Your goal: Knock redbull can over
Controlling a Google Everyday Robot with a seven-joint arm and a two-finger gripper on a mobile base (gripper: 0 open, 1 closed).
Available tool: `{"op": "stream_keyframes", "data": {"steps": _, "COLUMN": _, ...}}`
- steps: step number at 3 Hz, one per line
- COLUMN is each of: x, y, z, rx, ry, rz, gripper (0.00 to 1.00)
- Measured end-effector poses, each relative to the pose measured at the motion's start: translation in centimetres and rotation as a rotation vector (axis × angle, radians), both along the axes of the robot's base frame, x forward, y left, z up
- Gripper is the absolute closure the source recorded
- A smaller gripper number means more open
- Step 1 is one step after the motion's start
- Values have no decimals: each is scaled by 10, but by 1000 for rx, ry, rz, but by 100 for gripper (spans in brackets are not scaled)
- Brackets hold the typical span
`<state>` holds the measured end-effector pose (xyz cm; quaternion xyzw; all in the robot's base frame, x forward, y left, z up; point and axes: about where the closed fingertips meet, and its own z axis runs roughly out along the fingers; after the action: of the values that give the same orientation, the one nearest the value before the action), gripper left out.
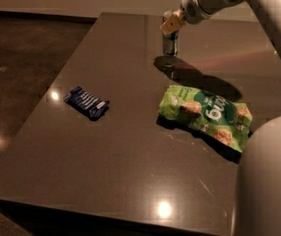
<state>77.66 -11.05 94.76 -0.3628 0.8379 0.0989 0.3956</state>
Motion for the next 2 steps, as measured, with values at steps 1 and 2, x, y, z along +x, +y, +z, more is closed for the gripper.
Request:
{"op": "stream_keyframes", "data": {"steps": 1, "x": -25, "y": 9, "z": 13, "rx": -112, "ry": 32, "rz": 126, "gripper": 100}}
{"op": "stream_keyframes", "data": {"steps": 2, "x": -51, "y": 25, "z": 16, "rx": -248, "ry": 64, "rz": 271, "gripper": 100}}
